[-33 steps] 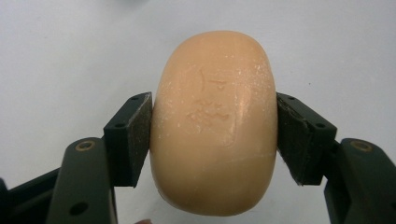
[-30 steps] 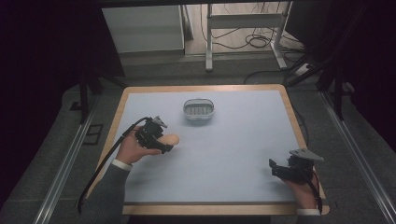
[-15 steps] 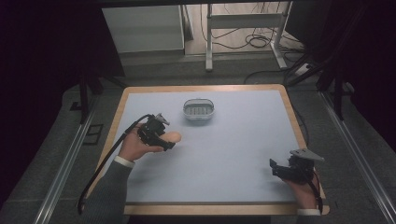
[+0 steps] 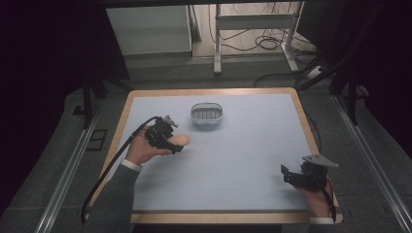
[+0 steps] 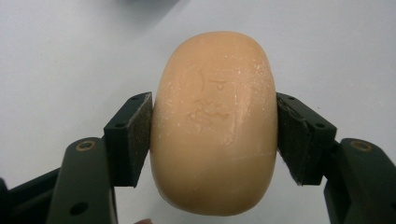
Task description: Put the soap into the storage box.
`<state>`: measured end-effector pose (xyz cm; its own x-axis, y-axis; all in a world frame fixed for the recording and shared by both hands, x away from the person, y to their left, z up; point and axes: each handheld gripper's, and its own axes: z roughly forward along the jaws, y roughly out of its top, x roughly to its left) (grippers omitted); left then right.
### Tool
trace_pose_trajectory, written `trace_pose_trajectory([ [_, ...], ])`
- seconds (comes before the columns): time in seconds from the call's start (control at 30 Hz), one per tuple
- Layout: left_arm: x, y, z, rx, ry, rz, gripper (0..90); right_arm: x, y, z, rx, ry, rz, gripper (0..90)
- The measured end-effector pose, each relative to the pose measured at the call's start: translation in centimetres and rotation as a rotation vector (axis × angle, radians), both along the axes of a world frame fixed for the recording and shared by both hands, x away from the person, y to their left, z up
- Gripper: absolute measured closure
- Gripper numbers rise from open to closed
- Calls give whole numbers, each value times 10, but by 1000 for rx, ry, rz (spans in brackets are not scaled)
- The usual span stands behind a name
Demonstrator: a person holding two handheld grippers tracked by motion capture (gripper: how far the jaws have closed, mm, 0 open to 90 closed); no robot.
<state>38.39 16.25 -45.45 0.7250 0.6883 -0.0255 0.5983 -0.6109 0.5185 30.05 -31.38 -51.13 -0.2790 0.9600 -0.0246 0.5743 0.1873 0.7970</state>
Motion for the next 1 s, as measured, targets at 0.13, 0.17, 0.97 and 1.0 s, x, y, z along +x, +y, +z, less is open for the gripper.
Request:
trace_pose_trajectory([
  [0.13,4,-1,-1,-2,4,0,335,-1,-1,1,1,-3,-2,56],
  [0.17,4,-2,-2,-3,4,0,336,-1,-1,1,3,-3,-4,56],
  [0.97,24,-13,3,-14,1,-11,336,0,-1,0,-3,0,-2,56],
  [1.0,24,-14,3,-15,1,-11,336,0,-1,0,-4,-2,-4,56],
])
